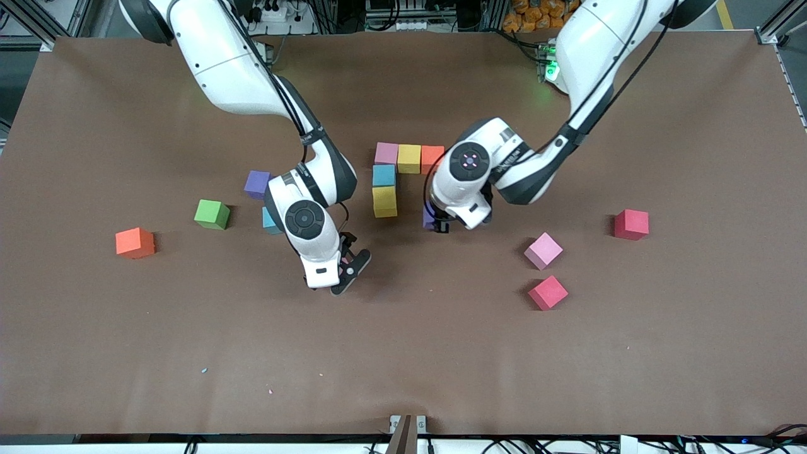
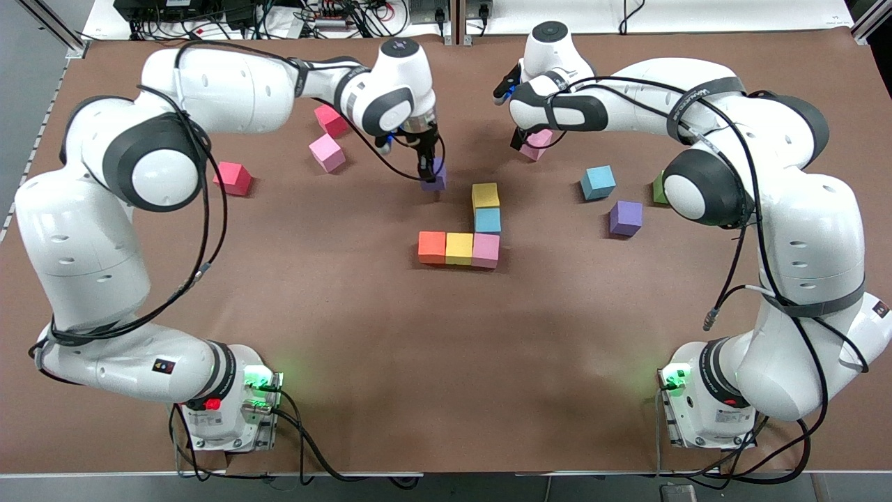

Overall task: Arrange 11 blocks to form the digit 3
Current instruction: 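Carry the purple cube with the left gripper while the right gripper grasps pink, then lower the purple cube beside the column while the right gripper holds pink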

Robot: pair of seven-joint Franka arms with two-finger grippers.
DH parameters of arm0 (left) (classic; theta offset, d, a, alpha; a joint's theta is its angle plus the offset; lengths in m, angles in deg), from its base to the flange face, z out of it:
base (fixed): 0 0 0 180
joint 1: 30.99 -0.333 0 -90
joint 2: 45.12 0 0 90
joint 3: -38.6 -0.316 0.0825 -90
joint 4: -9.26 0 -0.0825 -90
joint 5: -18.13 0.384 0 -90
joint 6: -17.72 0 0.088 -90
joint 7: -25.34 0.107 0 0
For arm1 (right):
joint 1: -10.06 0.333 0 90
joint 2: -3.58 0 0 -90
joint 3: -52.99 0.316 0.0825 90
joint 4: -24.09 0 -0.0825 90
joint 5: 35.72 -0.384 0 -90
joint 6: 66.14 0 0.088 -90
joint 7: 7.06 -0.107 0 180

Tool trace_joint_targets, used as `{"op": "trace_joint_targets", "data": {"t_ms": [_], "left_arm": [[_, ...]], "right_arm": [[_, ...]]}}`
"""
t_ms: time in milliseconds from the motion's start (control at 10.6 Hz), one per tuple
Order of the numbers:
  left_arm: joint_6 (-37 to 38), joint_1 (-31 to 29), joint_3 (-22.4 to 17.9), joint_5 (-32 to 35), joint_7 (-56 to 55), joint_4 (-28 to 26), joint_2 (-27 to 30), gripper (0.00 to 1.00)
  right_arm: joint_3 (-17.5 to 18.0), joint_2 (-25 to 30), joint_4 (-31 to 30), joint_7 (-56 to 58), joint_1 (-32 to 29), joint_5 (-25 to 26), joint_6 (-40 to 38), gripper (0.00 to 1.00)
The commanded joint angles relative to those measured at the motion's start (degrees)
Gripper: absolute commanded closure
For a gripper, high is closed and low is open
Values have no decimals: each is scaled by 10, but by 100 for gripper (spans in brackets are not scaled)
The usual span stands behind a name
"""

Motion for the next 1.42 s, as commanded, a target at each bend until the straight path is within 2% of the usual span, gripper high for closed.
{"op": "trace_joint_targets", "data": {"t_ms": [0,189,567,850,1039,1134,1323], "left_arm": [[15,17,-5,0,-67,10,-3,100],[15,43,-12,0,-97,10,-5,100],[15,133,-83,2,-121,24,-19,100],[14,141,-88,3,-121,31,-21,100],[14,142,-88,15,-117,41,-26,100],[14,147,-87,32,-121,47,-34,100],[14,155,-88,36,-121,49,-40,100]], "right_arm": [[12,14,0,19,-11,-10,-7,0],[16,21,0,19,-12,-13,-11,0],[16,16,-3,35,-14,-13,-10,0],[16,9,-20,53,-33,-14,-4,0],[16,9,-27,53,-32,-38,-4,0],[16,9,-27,53,-31,-49,-5,11],[16,9,-26,50,-28,-50,-9,62]]}}
